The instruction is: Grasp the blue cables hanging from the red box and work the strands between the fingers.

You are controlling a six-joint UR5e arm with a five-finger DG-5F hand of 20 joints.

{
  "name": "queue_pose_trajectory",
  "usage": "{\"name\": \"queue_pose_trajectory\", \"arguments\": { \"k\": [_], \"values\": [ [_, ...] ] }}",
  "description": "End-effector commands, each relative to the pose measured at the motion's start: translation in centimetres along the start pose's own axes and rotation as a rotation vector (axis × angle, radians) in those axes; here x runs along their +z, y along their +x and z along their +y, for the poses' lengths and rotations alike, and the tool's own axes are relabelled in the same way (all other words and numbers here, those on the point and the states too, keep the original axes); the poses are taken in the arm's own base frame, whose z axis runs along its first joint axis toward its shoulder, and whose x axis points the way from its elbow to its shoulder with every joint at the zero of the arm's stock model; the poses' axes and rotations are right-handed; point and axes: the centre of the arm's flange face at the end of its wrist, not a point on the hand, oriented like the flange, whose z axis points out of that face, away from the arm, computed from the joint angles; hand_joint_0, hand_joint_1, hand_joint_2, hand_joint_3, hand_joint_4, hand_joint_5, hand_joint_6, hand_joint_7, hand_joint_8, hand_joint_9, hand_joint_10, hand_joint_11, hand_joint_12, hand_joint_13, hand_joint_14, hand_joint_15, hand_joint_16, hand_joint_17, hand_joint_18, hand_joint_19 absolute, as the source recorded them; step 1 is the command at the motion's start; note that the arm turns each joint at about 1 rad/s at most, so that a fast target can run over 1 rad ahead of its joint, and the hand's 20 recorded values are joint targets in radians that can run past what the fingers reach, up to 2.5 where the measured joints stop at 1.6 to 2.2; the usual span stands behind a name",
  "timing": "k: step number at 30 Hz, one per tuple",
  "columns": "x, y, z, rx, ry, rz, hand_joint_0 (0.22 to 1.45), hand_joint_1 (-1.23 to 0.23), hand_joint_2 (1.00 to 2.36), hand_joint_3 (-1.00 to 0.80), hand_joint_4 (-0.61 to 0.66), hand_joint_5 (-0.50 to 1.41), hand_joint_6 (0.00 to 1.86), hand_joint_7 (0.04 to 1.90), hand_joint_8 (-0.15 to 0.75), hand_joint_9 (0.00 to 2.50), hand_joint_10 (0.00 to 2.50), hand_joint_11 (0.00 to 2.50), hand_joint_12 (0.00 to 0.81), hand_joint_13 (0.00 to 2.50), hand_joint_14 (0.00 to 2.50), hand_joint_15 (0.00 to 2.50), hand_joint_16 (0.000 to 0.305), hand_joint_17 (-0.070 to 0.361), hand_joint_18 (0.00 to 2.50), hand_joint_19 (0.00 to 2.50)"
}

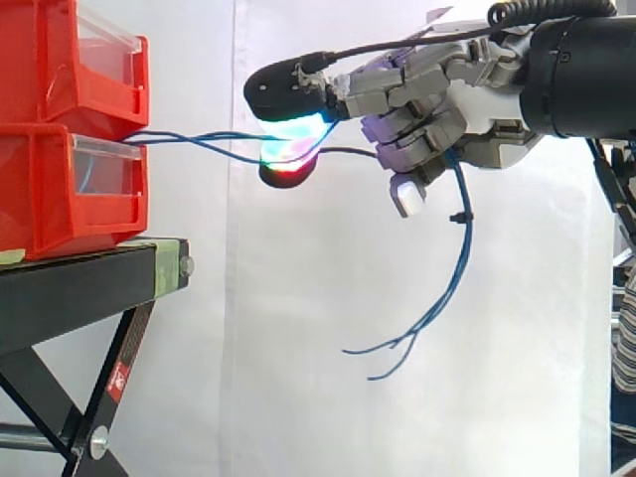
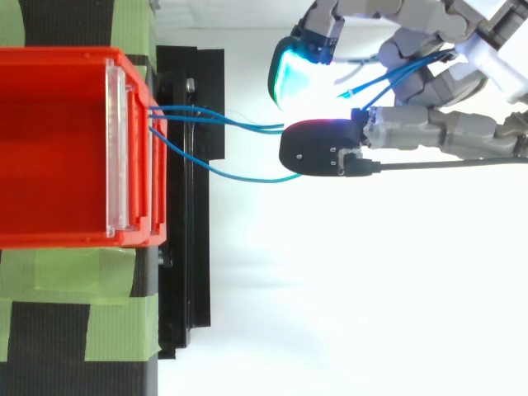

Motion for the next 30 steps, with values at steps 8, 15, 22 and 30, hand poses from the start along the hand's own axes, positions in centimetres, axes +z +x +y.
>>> {"name": "queue_pose_trajectory", "arguments": {
  "k": [8, 15, 22, 30],
  "values": [
    [-0.02, 0.03, 0.03, 0.012, -0.001, 0.000, 0.79, -0.58, 1.01, -0.71, 0.22, 0.37, 0.01, 1.31, 0.532, 1.78, 2.50, 2.50, 0.684, 1.96, 2.50, 1.71, 0.243, 0.182, 2.50, 0.60],
    [-0.15, 0.09, -0.05, -0.001, 0.004, 0.009, 0.75, -0.67, 1.00, -0.86, 0.23, 0.31, 0.00, 1.35, 0.532, 1.78, 2.50, 2.50, 0.684, 1.96, 2.50, 1.71, 0.243, 0.182, 2.50, 0.60],
    [-0.16, 0.11, -0.04, -0.005, 0.003, 0.012, 0.83, -0.73, 1.01, -0.81, 0.21, 0.20, 0.24, 1.29, 0.532, 1.78, 2.50, 2.50, 0.684, 1.96, 2.50, 1.71, 0.243, 0.182, 2.50, 0.60],
    [-0.21, 0.36, 0.19, -0.023, -0.017, 0.032, 0.81, -0.73, 1.00, -0.86, 0.23, 0.14, 0.47, 1.19, 0.532, 1.78, 2.50, 2.50, 0.684, 1.96, 2.50, 1.71, 0.243, 0.182, 2.50, 0.60]
  ]
}}
